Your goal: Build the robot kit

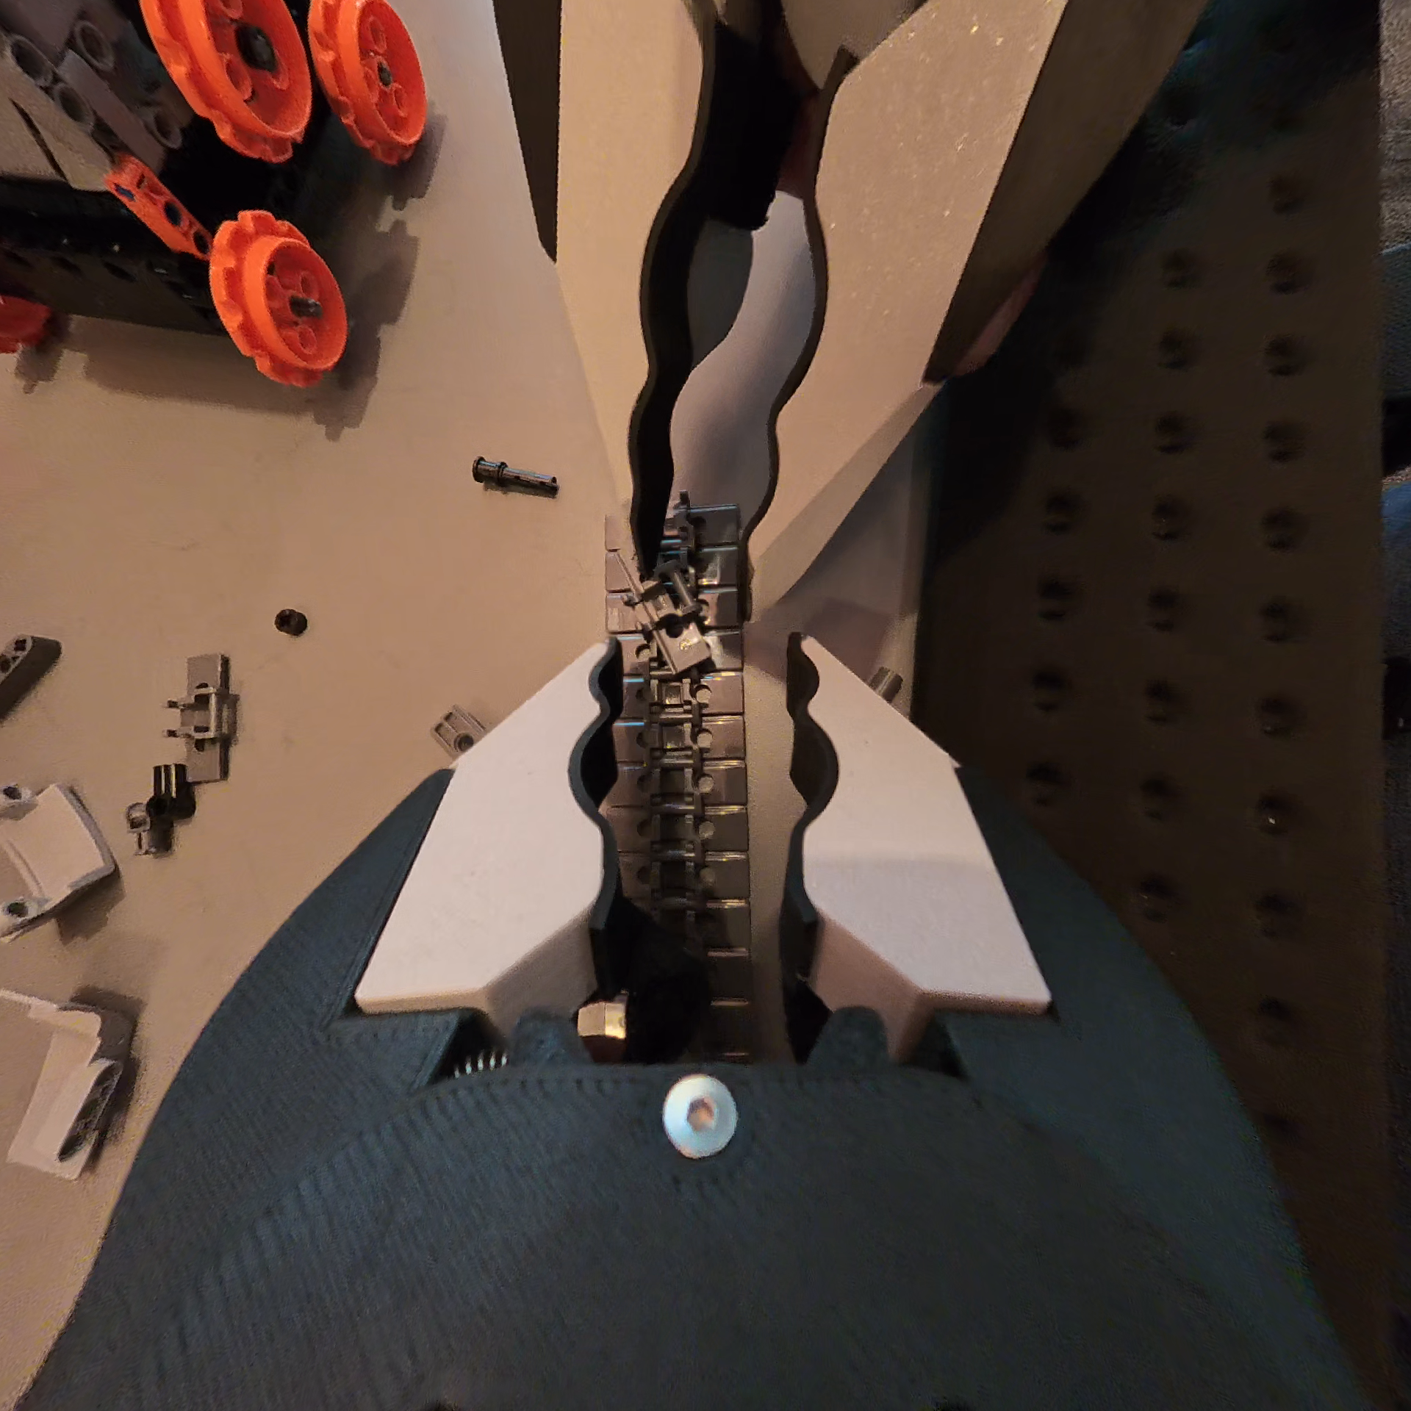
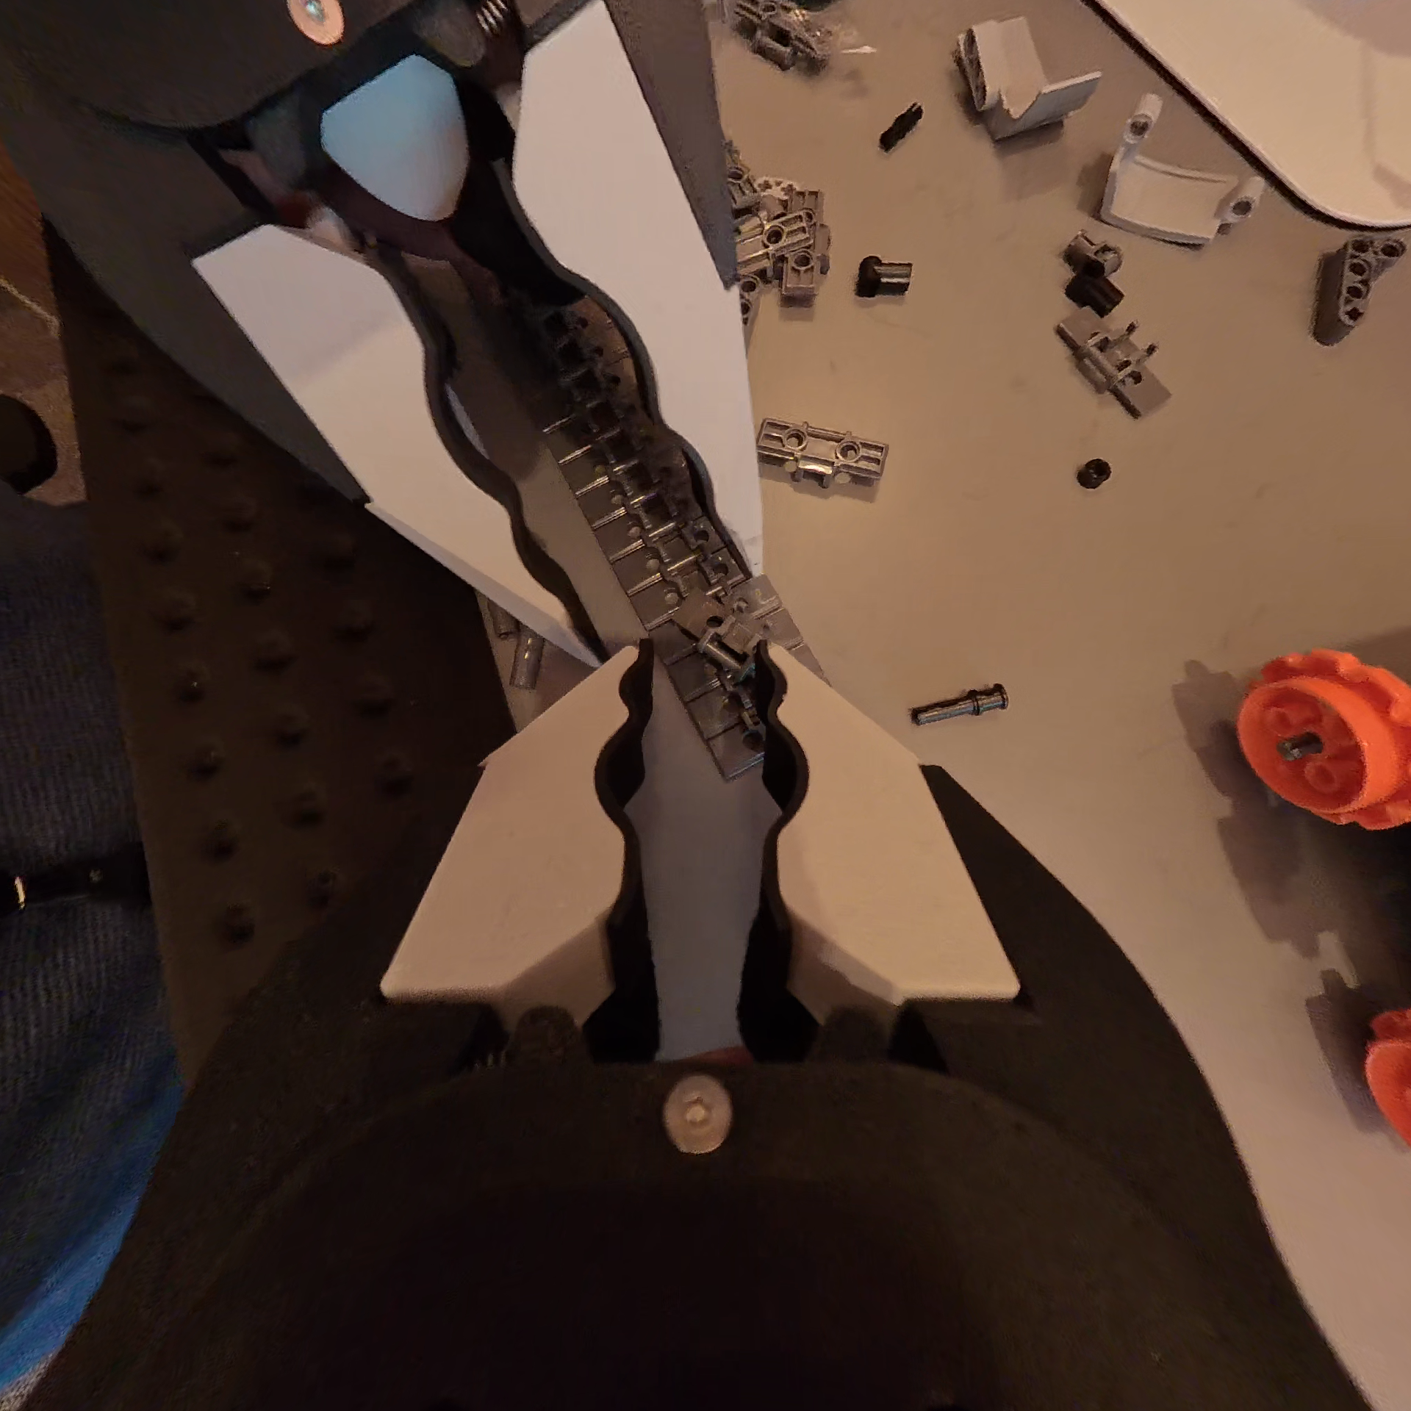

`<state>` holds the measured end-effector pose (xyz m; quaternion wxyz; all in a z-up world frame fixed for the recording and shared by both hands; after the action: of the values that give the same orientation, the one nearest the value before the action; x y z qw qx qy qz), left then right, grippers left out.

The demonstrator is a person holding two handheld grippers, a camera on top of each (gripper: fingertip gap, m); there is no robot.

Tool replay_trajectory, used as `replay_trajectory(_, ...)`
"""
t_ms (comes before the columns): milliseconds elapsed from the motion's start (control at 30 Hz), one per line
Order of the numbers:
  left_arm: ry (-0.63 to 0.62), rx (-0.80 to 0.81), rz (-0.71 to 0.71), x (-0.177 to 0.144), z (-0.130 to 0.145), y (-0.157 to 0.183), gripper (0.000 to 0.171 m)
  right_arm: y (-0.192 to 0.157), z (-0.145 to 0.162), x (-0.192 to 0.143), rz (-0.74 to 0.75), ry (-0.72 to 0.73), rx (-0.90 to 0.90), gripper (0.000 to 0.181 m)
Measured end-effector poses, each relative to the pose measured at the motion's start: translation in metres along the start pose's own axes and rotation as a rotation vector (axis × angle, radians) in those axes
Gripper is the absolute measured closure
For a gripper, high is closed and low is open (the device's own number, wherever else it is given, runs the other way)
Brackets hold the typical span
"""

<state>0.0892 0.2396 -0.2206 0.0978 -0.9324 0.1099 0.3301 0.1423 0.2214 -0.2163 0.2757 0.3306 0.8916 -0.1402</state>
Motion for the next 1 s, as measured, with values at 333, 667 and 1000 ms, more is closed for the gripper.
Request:
replay_trajectory(333,-0.012,0.073,-0.066,0.005,0.004,-0.003,0.152,0.001,0.001,0.001,0.070,-0.034,-0.033,0.168)
replay_trajectory(667,-0.006,0.101,-0.098,0.002,0.005,-0.012,0.163,-0.013,0.001,-0.004,-0.043,-0.024,-0.086,0.168)
replay_trajectory(1000,-0.005,0.164,-0.046,0.006,0.003,-0.013,0.165,0.005,0.013,-0.010,-0.045,-0.102,-0.197,0.163)
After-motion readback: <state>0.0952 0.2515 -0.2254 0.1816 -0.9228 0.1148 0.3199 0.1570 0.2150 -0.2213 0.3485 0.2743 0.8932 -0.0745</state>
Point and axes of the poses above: each gripper's, where its closed fingertips meet, x out along the fingers, z out of its underside, y = z × x across the jaws, the point moved 4 cm from there along -x, back along the fingers, and after that the axes turned 10 degrees about y, right-handed, at the moved point
